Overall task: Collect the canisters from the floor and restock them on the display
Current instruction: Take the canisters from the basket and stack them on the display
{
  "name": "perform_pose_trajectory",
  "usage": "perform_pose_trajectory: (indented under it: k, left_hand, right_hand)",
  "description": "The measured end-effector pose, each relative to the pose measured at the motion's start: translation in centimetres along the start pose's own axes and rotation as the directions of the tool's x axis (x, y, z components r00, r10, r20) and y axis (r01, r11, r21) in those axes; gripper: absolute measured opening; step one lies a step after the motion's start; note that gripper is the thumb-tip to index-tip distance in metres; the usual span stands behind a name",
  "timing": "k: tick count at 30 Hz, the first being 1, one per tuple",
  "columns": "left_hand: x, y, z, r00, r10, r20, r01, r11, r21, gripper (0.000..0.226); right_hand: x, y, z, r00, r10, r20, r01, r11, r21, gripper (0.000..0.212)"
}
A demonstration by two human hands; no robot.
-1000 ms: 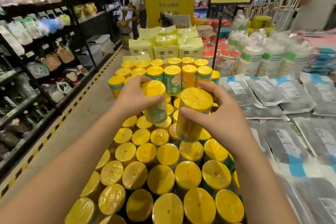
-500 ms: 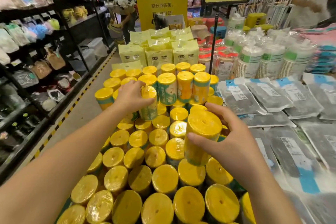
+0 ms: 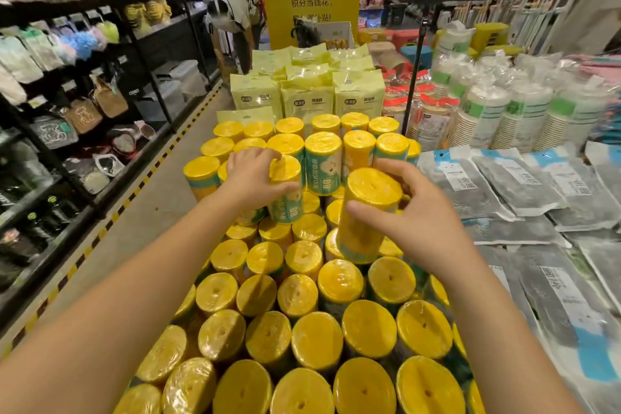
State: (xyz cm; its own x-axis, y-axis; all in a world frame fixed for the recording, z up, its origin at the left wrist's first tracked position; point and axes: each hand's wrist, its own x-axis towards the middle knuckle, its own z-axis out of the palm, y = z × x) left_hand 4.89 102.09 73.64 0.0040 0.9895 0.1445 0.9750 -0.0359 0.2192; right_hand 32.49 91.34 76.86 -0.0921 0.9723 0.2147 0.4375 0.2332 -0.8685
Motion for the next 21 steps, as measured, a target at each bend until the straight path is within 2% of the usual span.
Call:
perform_pose_trajectory:
  k: [2,5,8,15,21]
  left_hand:
    - [-1.4,0.2,-0.5,0.999,0.019,-0.049,-0.021,0.999,-0.034,0.078]
    - [-4.6,0.2,-1.3,0.986,0.048,-0.162,-0.066,0.992,-0.110,0.067]
    - [-8.6,-0.5,-1.8,0.977,0.050,-0.208,-0.089,0.979,-0.184,0.058]
    - [-16.2,-2.5,-2.1,0.978,-0.002,-0.208,-0.066,0.945,-0.320,0.047]
    - [-19.0,-3.1,-1.7,0.984,-0.052,-0.171,-0.012,0.935,-0.355,0.051]
  right_hand:
    - [2.9,0.3,1.4,1.000,-0.013,0.024,0.015,0.999,-0.049,0.079]
    - [6.8,1.0,4.0,0.998,-0.045,0.050,0.052,0.989,-0.141,0.083]
    - [9.7,1.8,6.5,0.998,-0.055,0.040,0.062,0.980,-0.190,0.082]
    - [13.0,3.6,9.8,0.998,-0.064,0.014,0.066,0.964,-0.259,0.080]
    - [12.5,5.0,11.1,0.998,-0.053,-0.040,0.039,0.957,-0.287,0.081]
